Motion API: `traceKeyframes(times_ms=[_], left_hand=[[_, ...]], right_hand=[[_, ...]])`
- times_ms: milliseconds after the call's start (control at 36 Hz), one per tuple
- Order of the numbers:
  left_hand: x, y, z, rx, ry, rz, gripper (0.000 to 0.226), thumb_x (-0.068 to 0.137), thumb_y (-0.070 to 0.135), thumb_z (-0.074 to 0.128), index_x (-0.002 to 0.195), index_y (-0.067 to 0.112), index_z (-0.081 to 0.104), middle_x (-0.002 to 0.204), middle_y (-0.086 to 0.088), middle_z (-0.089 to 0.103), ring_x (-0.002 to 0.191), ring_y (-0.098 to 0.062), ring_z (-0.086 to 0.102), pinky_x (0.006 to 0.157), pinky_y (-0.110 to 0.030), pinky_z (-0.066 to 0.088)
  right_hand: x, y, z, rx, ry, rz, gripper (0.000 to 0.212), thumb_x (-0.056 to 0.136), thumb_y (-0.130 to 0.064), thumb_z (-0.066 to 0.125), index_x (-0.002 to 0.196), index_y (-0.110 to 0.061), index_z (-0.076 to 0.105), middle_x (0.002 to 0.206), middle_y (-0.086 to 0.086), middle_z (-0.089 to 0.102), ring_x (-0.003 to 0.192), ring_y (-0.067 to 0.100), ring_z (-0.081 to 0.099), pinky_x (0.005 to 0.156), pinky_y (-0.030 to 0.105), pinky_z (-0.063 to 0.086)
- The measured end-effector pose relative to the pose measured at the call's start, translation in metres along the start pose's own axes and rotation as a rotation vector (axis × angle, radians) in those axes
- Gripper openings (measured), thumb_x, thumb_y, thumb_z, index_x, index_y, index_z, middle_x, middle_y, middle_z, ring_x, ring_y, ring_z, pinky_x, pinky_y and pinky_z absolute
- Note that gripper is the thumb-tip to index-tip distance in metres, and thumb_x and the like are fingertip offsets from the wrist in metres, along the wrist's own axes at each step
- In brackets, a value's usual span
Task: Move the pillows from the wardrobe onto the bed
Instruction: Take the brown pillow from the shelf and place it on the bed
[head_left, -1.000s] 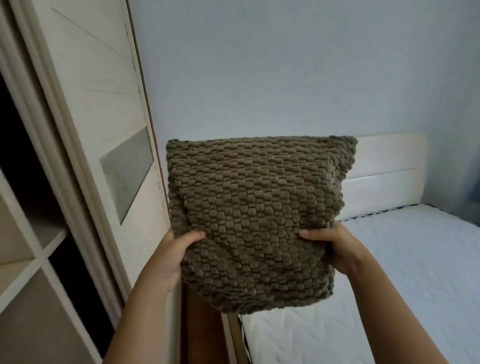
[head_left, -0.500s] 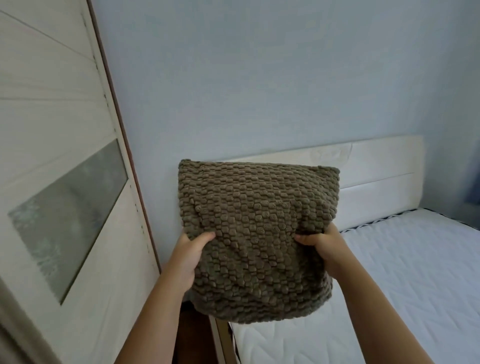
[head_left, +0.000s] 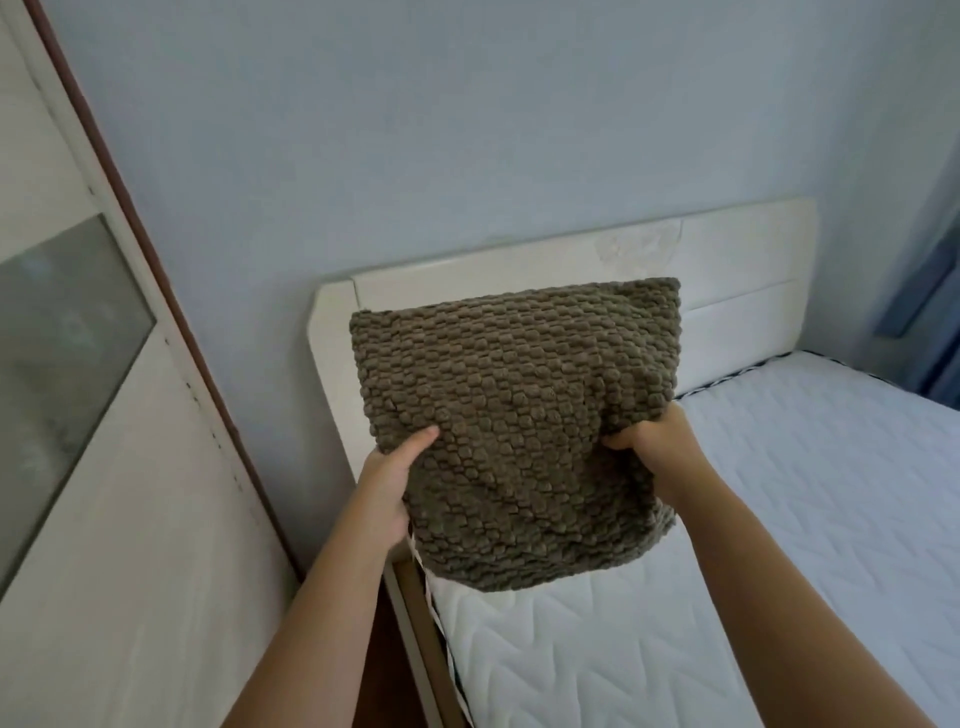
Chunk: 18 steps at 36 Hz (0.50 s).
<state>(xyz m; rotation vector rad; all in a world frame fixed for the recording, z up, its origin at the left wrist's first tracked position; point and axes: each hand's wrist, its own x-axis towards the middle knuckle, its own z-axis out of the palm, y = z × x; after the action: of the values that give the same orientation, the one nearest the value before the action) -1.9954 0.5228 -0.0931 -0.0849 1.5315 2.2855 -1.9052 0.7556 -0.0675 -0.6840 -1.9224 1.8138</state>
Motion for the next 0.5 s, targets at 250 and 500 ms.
traceKeyframes(times_ms=[250,500], left_hand=[[0.111,-0.004,0.001,0.135,-0.017,0.004,0.021,0.073,0.017,0.075,0.088,0.023,0.062,0.089,0.006,0.065,0.084,-0.012,0.061,0.064,-0.025,0.046],[0.277,-0.023,0.000,0.172,-0.069,-0.153,0.012,0.078,0.007,0.070,0.083,0.017,0.064,0.083,0.002,0.067,0.079,-0.016,0.063,0.059,-0.024,0.048]], right_hand=[[0.090,0.021,0.030,-0.068,0.058,0.079,0.046,0.065,0.015,0.062,0.105,-0.008,0.057,0.104,0.012,0.060,0.100,0.035,0.055,0.091,0.050,0.048],[0.231,0.064,0.090,-0.216,0.218,0.160,0.035,0.069,0.013,0.054,0.101,-0.002,0.056,0.093,0.014,0.057,0.086,0.030,0.050,0.082,0.045,0.047]])
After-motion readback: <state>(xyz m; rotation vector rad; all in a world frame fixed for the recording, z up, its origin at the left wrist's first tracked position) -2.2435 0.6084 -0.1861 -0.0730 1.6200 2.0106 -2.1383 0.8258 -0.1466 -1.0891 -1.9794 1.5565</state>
